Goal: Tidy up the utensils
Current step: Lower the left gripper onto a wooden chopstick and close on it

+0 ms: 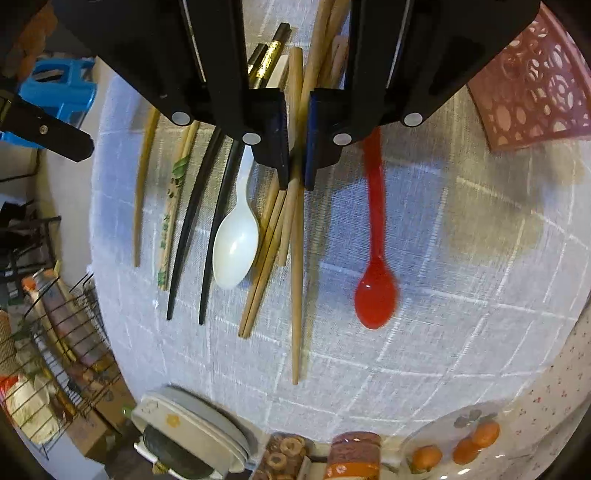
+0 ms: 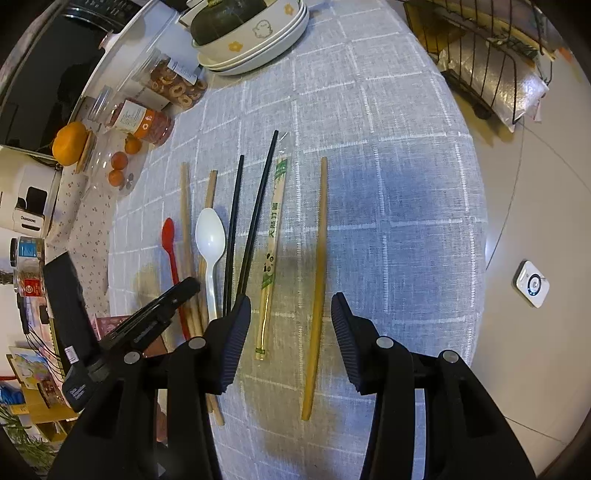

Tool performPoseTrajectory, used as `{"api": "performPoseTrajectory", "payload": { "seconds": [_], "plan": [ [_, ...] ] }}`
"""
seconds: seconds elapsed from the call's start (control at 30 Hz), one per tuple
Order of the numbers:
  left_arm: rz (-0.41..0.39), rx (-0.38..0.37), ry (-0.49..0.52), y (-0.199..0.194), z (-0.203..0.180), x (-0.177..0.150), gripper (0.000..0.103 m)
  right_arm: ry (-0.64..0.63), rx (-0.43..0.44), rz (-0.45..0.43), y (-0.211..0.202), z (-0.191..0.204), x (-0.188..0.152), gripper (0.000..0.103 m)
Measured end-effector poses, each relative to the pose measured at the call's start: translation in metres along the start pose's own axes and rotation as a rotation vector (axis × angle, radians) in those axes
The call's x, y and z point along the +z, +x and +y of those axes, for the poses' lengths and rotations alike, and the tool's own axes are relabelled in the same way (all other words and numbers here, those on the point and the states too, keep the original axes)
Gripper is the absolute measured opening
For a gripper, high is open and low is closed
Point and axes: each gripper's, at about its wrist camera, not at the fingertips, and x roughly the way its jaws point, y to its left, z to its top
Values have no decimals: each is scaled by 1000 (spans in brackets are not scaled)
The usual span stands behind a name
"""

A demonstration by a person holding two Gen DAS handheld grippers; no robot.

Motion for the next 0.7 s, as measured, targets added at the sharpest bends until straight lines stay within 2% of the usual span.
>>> {"api": "performPoseTrajectory", "payload": {
  "seconds": [0.33, 0.57, 0.7],
  "plan": [
    [2, -38, 13, -7, 8, -14, 9, -28, 3, 15, 3, 8, -2, 46],
    [-11, 4, 53, -4, -1, -16, 6, -31, -1, 11, 1, 8, -3, 46],
    [-38, 12, 31, -14, 1, -17, 6, -28, -3, 9, 0, 7, -4, 46]
  ]
}}
